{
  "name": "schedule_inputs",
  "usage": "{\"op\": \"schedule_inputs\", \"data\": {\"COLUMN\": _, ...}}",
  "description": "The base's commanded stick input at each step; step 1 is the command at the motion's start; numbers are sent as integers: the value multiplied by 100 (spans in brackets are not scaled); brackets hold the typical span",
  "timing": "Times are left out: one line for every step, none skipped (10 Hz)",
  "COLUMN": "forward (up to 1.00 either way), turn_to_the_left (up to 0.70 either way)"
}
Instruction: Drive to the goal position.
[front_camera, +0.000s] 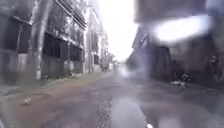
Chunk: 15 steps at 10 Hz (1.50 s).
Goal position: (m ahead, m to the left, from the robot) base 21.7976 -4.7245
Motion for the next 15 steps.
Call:
{"op": "schedule_inputs", "data": {"forward": 0, "turn_to_the_left": 0}}
{"op": "schedule_inputs", "data": {"forward": 0, "turn_to_the_left": 0}}
{"op": "schedule_inputs", "data": {"forward": 0, "turn_to_the_left": 0}}
{"op": "schedule_inputs", "data": {"forward": 0, "turn_to_the_left": 0}}
{"op": "schedule_inputs", "data": {"forward": 0, "turn_to_the_left": 0}}
{"op": "schedule_inputs", "data": {"forward": 0, "turn_to_the_left": 0}}
{"op": "schedule_inputs", "data": {"forward": 0, "turn_to_the_left": 0}}
{"op": "schedule_inputs", "data": {"forward": 0, "turn_to_the_left": 0}}
{"op": "schedule_inputs", "data": {"forward": 50, "turn_to_the_left": 2}}
{"op": "schedule_inputs", "data": {"forward": 50, "turn_to_the_left": 2}}
{"op": "schedule_inputs", "data": {"forward": 50, "turn_to_the_left": 2}}
{"op": "schedule_inputs", "data": {"forward": 50, "turn_to_the_left": 2}}
{"op": "schedule_inputs", "data": {"forward": 50, "turn_to_the_left": 2}}
{"op": "schedule_inputs", "data": {"forward": 50, "turn_to_the_left": 2}}
{"op": "schedule_inputs", "data": {"forward": 50, "turn_to_the_left": 2}}
